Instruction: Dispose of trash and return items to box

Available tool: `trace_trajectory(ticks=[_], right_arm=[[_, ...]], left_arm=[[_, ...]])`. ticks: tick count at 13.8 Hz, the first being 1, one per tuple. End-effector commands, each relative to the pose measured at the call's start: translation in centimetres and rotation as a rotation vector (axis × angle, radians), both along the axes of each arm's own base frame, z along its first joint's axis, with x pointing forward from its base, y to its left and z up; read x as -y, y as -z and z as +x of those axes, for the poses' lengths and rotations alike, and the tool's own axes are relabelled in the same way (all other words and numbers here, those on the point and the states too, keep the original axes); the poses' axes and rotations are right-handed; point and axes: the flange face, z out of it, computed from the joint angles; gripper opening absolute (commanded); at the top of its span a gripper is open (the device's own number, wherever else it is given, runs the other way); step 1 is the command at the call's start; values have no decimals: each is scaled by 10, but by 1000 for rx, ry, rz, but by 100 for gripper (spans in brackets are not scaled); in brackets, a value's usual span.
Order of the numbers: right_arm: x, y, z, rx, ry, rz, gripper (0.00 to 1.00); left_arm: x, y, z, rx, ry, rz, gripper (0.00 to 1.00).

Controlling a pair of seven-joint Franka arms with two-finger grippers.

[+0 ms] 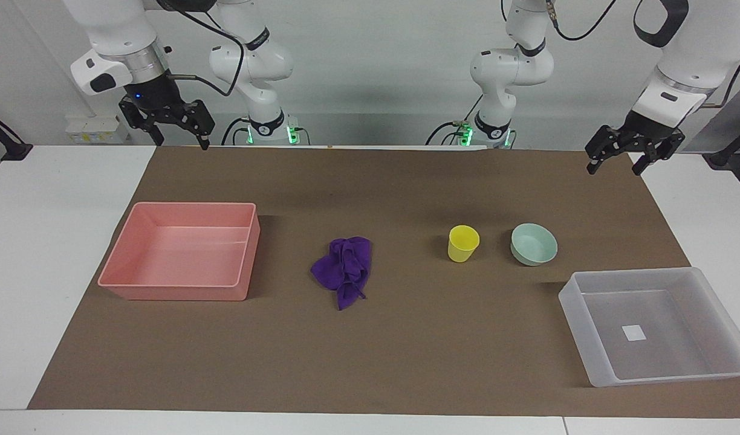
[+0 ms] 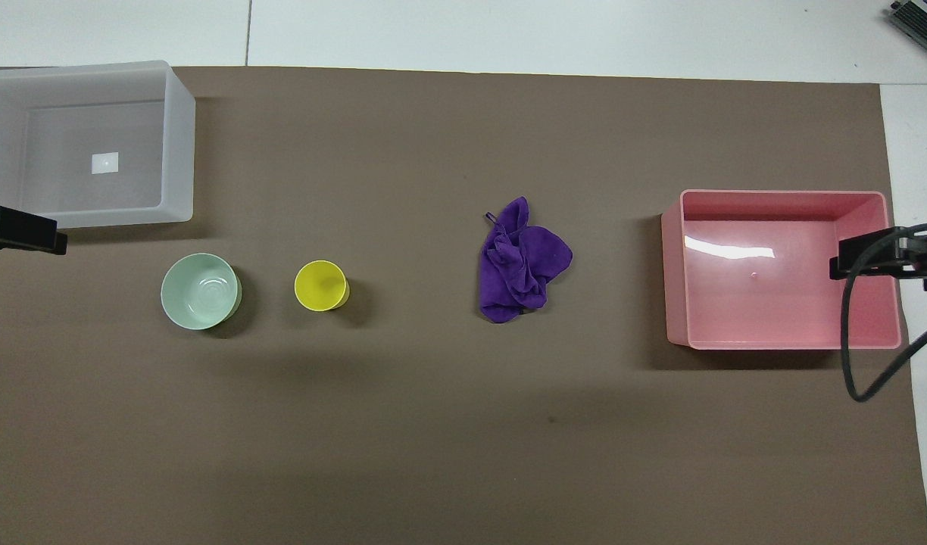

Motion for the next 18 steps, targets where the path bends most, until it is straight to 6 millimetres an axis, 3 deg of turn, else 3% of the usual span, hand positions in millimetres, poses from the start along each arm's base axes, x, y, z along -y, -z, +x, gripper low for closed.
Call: trace_trajectory(ticks=[1, 2, 5, 7, 10, 15, 16, 18], right_arm=[[-49, 38, 10, 29, -12, 11, 100], [-76, 60, 22, 33, -19, 14, 100], [-130, 100, 46, 80, -80, 27, 100], [-180, 149, 61, 109, -125, 36, 100], [-231, 222, 64, 173, -168, 58, 100], [-256, 294, 58, 166, -222, 56, 100], [-270, 311, 54, 151, -244, 53, 100], [-279, 328, 50, 159, -275, 52, 100]], left_arm=[[-2, 19, -13, 31, -3, 14, 100], [-2, 31, -15, 37, -4, 14, 100], [-2, 66, -18, 39, -7, 13, 100], [-1, 98, -18, 47, -6, 13, 100], [-2, 149, -19, 48, -12, 13, 100], [-2, 235, -33, 82, -16, 15, 100], [-1, 257, -35, 83, -15, 16, 100], [-1, 278, -38, 108, -15, 17, 100]])
